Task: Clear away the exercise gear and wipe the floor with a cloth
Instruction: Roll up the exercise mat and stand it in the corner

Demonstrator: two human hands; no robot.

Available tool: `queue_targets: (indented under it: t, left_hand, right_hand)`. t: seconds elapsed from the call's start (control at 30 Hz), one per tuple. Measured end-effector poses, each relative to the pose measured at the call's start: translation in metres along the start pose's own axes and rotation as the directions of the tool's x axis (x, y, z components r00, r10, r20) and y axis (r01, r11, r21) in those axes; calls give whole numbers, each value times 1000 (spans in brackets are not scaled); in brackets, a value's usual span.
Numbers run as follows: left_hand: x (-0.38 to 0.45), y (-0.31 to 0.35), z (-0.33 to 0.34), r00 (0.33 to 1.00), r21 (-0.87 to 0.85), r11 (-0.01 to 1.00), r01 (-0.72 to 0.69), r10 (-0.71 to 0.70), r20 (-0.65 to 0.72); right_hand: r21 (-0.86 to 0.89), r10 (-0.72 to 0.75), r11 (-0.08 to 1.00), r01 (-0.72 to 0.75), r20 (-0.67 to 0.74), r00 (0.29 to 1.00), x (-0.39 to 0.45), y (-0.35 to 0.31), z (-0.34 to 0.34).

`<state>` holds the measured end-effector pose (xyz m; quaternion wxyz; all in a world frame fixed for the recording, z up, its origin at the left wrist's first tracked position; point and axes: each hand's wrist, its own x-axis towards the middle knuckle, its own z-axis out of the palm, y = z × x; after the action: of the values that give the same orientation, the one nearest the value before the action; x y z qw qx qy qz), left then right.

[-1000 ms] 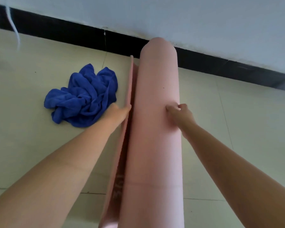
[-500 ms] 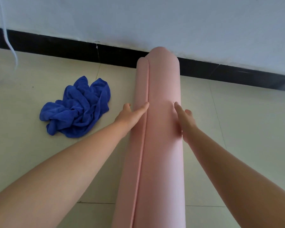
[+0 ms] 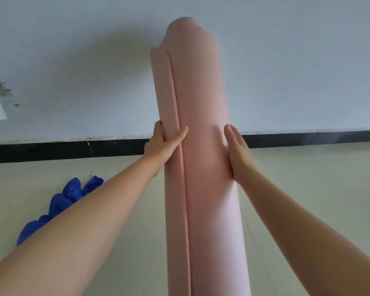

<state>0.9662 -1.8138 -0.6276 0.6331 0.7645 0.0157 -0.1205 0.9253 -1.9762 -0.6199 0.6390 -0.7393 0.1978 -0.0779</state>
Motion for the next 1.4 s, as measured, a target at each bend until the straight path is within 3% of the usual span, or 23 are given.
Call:
queue_targets:
  t: [0.1,0.2,0.3,0.5,0.6,0.7,0.8,0.9,1.07,1.4]
  left_hand:
    - [-4,35,9,998,-58,997,-41,39,-39]
    - [-9,57,16,978,113,980,-161,174,-112]
    - [-12,70,18,962,230,940,-253,270,-48]
    - [-21,128,17,895,133,925,-357,379,-235]
    - [-21,172,14,914,184,949,-254,298,-274]
    - [-22,212,9,987,312,950,-19,68,-146]
    - [-25,247,7,977,408,894,187,-212,17]
    - [-35,270,21,927,514,806,293,-371,53]
    - [-56,258,57,941,746,624,232,-338,-11]
    - [-139,261,89,918,877,424,226,-394,-46]
  right_hand:
    - [7,-77,997,78,-106,991,11,-24,-13]
    - [130,-61,988,87,-193,979,25,-46,-25]
    - [158,-45,984,80,-219,975,30,-58,-36]
    - [245,-256,915,321,-263,930,20,-137,-69]
    - [110,-224,963,245,-168,960,24,-184,-89]
    - [-170,-33,985,33,6,999,24,-223,-100]
    - [-442,184,889,-117,112,977,20,-249,-105]
    - [-609,204,782,-132,49,978,11,-252,-108]
    - [-771,259,604,-200,-47,965,-15,-224,-119]
    - [-894,376,354,-276,-134,917,-99,-207,-160]
